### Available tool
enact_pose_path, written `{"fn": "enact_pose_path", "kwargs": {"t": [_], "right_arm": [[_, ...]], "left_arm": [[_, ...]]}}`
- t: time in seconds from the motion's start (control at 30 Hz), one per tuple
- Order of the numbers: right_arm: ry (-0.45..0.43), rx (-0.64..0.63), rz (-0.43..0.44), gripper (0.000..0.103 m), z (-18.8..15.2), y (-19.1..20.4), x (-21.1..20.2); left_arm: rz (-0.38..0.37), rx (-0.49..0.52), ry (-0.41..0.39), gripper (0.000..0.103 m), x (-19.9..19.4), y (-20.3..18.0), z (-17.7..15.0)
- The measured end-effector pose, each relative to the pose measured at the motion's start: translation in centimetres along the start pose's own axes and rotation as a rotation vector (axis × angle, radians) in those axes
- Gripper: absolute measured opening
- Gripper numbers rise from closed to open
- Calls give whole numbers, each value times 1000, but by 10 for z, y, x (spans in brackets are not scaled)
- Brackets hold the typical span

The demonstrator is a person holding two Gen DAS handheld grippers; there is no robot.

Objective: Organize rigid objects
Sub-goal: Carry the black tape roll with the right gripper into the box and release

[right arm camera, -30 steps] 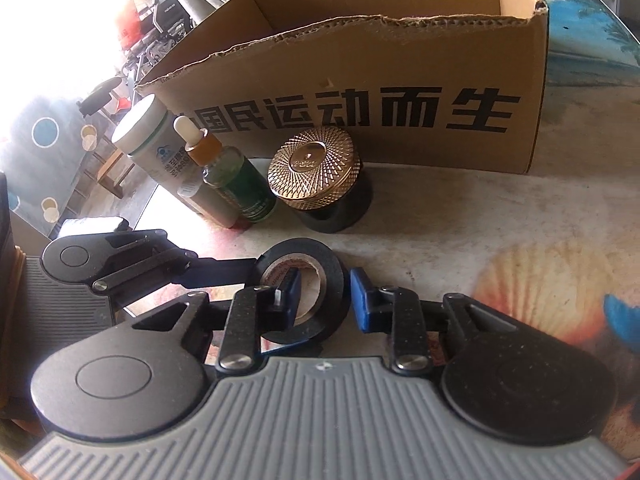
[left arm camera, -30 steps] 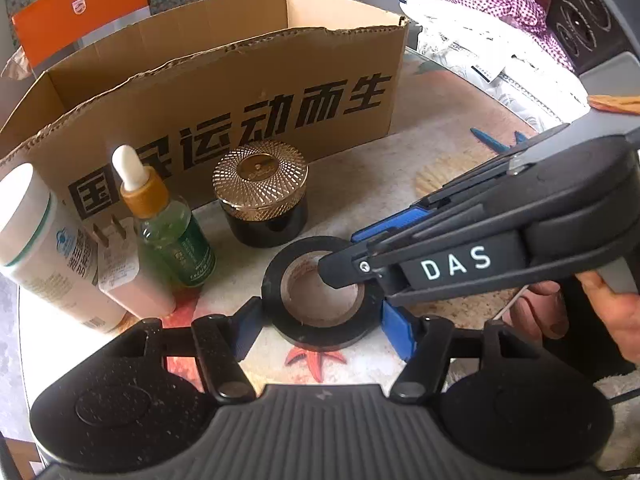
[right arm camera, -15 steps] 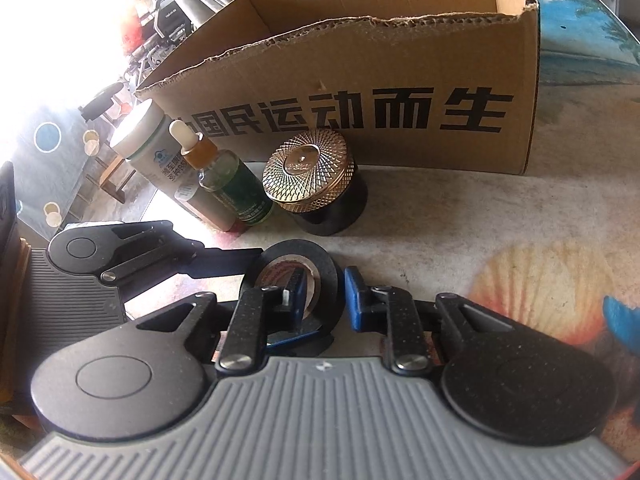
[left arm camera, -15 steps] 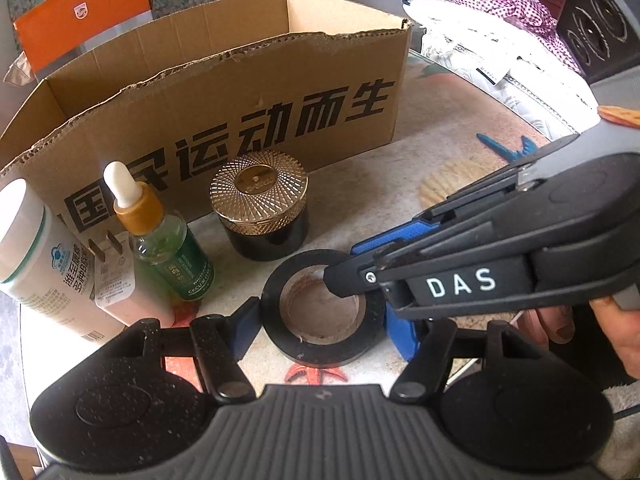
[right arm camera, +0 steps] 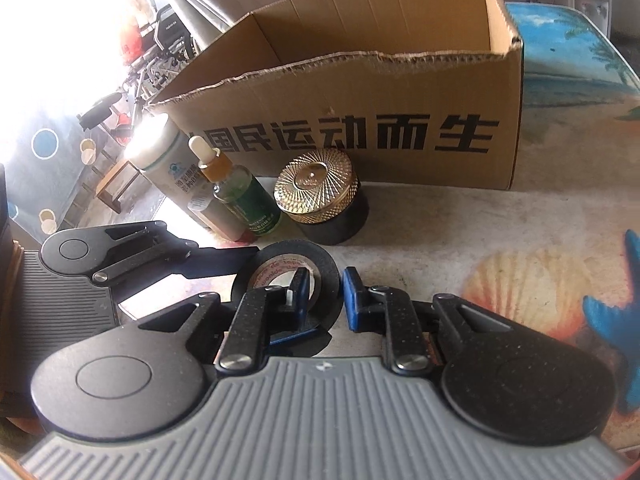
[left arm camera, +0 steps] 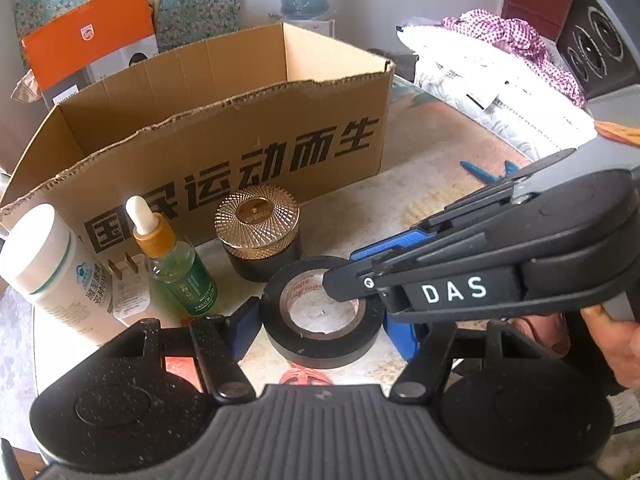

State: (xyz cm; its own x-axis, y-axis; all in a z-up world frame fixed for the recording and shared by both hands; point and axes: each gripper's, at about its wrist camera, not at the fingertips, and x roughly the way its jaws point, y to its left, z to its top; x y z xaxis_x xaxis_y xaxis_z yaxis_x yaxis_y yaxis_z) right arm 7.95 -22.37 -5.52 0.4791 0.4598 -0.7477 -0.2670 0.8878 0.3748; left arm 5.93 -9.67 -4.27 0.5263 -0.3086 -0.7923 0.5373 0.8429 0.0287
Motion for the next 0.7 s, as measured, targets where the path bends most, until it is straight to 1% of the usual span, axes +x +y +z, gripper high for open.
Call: {"fn": "enact_pose_path", "kwargs": {"t": [0.23,0.4,0.53,0.63,0.7], "right_arm": [[-34,-16,-5,17,-3,6,-15],[-72,-36,-10,17,-1,13,-30],[-118,-66,-12,17,5,22,-46],[-168,-104,-12,17,15,32,-63],[-205,-131,-7,17,27,38,-76]], "left_arm": [[12,-1,-38,67,-16,-3,0],[25,-2,-81,67,-30,-5,5],[41,-17,-141,67,-51,-3,14],[50,-29,-198,67,-68,3,27],[58,-30,-235,67,-78,9,41]]}}
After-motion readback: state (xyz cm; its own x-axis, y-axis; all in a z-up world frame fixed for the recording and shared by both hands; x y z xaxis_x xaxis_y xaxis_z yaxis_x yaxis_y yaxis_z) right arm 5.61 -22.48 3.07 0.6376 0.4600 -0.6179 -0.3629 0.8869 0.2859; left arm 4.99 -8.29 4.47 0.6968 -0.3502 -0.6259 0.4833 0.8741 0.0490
